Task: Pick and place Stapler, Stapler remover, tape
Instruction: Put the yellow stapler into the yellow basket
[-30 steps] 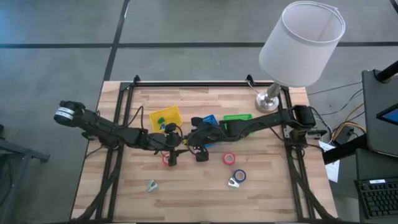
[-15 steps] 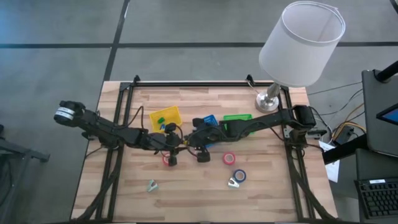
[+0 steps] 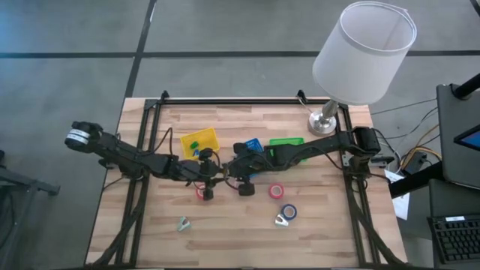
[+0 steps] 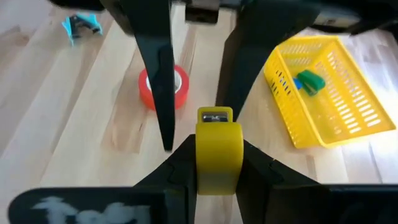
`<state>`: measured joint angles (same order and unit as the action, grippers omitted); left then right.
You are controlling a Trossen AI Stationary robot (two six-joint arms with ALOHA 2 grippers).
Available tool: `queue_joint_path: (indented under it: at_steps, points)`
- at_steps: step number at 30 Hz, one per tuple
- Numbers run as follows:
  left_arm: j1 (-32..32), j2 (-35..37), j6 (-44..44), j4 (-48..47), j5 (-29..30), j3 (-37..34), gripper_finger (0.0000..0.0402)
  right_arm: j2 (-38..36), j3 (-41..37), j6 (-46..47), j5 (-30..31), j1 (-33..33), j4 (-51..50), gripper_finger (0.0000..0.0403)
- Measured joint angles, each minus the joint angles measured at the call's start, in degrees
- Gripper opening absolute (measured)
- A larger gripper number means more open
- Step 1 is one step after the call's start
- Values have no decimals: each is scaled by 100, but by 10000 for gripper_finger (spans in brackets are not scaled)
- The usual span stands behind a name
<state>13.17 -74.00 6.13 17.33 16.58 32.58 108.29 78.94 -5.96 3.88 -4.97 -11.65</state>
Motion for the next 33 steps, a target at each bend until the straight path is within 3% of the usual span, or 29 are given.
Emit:
queue_joint_path:
  at_steps: [8,28,33]
  points:
    - [0,0,-5,-35,373,0,153,0,0,233,20,0,-378,80]
    - [-2,-156,10,365,456,0,151,-7,-8,256,35,0,-211,77]
    - [2,-327,6,484,498,2,127,-2,-20,291,34,-2,-248,73]
